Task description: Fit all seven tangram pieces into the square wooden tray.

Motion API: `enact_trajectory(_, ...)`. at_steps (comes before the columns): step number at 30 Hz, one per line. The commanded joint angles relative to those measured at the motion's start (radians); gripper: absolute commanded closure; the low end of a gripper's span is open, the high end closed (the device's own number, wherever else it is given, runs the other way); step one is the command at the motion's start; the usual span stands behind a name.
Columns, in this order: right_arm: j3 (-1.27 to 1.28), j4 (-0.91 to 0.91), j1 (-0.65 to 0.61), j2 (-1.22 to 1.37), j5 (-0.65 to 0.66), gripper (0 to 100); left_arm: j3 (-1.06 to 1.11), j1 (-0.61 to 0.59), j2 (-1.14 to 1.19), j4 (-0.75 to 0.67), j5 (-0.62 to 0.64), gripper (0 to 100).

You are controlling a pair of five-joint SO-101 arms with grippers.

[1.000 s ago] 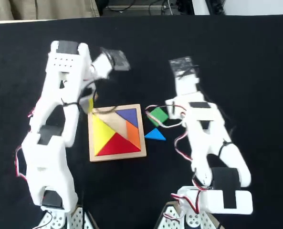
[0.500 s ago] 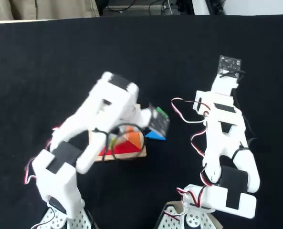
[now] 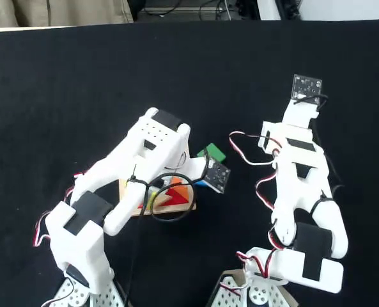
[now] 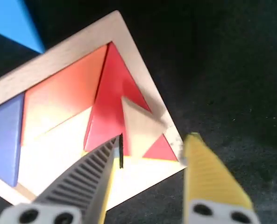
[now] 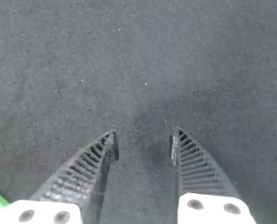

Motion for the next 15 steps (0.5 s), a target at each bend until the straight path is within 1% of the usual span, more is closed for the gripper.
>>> enact_trajectory(1, -0.039, -0.020, -0.008, -0.005, -0.003, 80.8, -0.005, -0.012, -0.060, -0.026, -0.012, 74)
enact_trajectory(4, -0.039, -0.020, -0.008, -0.005, -0.003, 80.8, -0.005, -0.035, -0.061, -0.043, -0.015, 74)
enact_trajectory(6, -0.039, -0.020, -0.008, -0.005, -0.003, 80.8, -0.042, -0.061, -0.061, -0.032, -0.015, 74)
enact_trajectory(7, -0.039, -0.020, -0.008, -0.005, -0.003, 80.8, -0.071, -0.079, -0.063, -0.009, -0.014, 74)
enact_trajectory(9, -0.039, -0.020, -0.008, -0.005, -0.003, 80.8, -0.153, -0.107, -0.078, 0.084, -0.005, 74)
enact_trajectory(10, -0.041, -0.020, -0.008, -0.005, -0.003, 80.8, -0.183, -0.114, -0.086, 0.141, -0.003, 76)
enact_trajectory(12, -0.041, -0.020, -0.009, -0.005, -0.003, 80.8, -0.213, -0.119, -0.109, 0.238, -0.003, 83)
enact_trajectory(13, -0.042, -0.020, -0.009, -0.005, -0.003, 80.8, -0.213, -0.122, -0.126, 0.262, 0.002, 87)
enact_trajectory(15, -0.042, -0.018, -0.009, -0.005, -0.003, 80.8, -0.200, -0.128, -0.189, 0.253, 0.084, 95)
